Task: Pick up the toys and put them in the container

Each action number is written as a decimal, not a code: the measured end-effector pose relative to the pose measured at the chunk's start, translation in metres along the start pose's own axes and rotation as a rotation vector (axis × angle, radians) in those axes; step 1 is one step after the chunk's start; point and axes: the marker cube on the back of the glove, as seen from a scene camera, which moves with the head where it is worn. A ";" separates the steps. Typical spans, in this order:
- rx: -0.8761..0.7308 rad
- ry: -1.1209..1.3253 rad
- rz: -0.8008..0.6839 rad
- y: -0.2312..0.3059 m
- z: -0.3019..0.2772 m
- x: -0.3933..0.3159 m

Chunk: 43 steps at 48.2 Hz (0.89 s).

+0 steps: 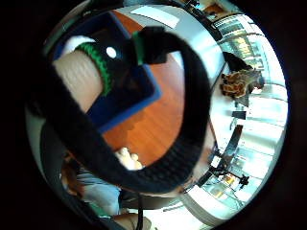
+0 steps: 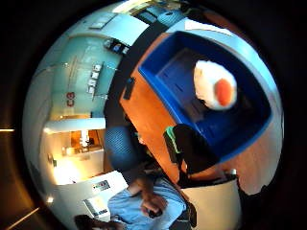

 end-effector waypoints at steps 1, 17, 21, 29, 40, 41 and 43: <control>-0.010 0.003 -0.007 0.006 0.003 0.002; -0.164 -0.014 0.016 0.132 0.081 0.063; -0.216 0.005 0.025 0.155 0.102 0.078; -0.292 0.061 0.041 0.178 0.139 0.089; -0.141 -0.011 -0.036 0.175 0.165 0.086; -0.116 -0.024 -0.046 0.174 0.167 0.086; -0.052 -0.045 -0.062 0.171 0.169 0.085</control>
